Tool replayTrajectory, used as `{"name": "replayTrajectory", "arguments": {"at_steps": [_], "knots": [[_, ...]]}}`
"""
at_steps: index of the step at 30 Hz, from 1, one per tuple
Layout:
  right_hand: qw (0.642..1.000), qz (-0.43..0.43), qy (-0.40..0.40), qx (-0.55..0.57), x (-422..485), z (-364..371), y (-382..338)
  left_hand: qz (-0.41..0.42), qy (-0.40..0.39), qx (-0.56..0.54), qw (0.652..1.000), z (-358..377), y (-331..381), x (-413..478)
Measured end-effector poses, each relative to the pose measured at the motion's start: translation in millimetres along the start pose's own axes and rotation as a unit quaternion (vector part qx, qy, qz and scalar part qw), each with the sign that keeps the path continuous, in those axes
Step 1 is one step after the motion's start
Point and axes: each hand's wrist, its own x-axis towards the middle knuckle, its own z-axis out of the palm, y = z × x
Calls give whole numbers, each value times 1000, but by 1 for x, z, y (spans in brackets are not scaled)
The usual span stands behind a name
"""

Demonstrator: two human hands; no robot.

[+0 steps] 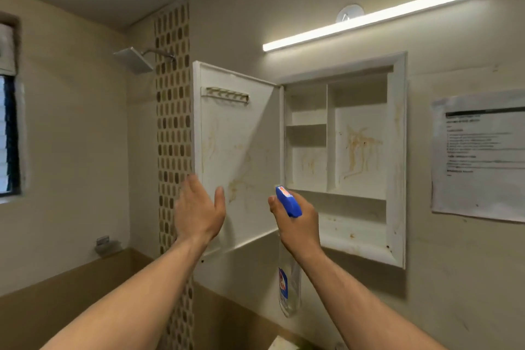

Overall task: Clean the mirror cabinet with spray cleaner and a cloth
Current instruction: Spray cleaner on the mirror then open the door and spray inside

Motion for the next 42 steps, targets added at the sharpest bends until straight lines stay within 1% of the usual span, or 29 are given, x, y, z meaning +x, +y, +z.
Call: {"name": "replayTrajectory", "arguments": {"at_steps": [2, 4, 6, 8, 13, 19, 22, 24, 26, 30, 34, 36, 38, 40, 42], "knots": [[1000, -22, -2, 0, 19, 9, -11, 15, 30, 15, 999, -6, 17, 36], [999, -38, -2, 6, 37, 18, -25, 62, 54, 94, 992, -15, 32, 67], [998, -55, -2, 21, 55, 31, -40, 122, 65, 187, 973, -20, 38, 94], [996, -78, -10, 34, 74, 44, -53, 157, 71, 240, 955, -21, 35, 118], [987, -157, -30, 29, 114, 74, -95, 145, 70, 272, 949, -20, 15, 139], [978, -196, -71, 27, 156, 98, -127, 144, 62, 287, 945, -20, -1, 149], [974, -196, -96, 64, 171, 99, -130, 153, 96, 290, 940, -21, 1, 156], [968, -216, -105, 73, 179, 101, -125, 161, 116, 286, 938, -21, 2, 156], [964, -240, -99, 59, 188, 101, -115, 167, 128, 290, 933, -20, 3, 158], [971, -220, -81, 52, 212, 87, -85, 176, 133, 301, 928, -18, 4, 160], [984, -177, -5, 37, 250, 56, -51, 202, 139, 309, 919, -13, 0, 156], [989, -140, 25, 42, 268, 39, -39, 218, 143, 308, 915, -11, -1, 156], [994, -103, 30, 35, 278, 26, -30, 232, 137, 311, 911, -7, -1, 155], [994, -98, 29, 35, 280, 21, -24, 240, 135, 315, 908, -4, -1, 153], [992, -108, 47, 44, 275, 20, -20, 239, 130, 305, 912, 1, -1, 150]]}}
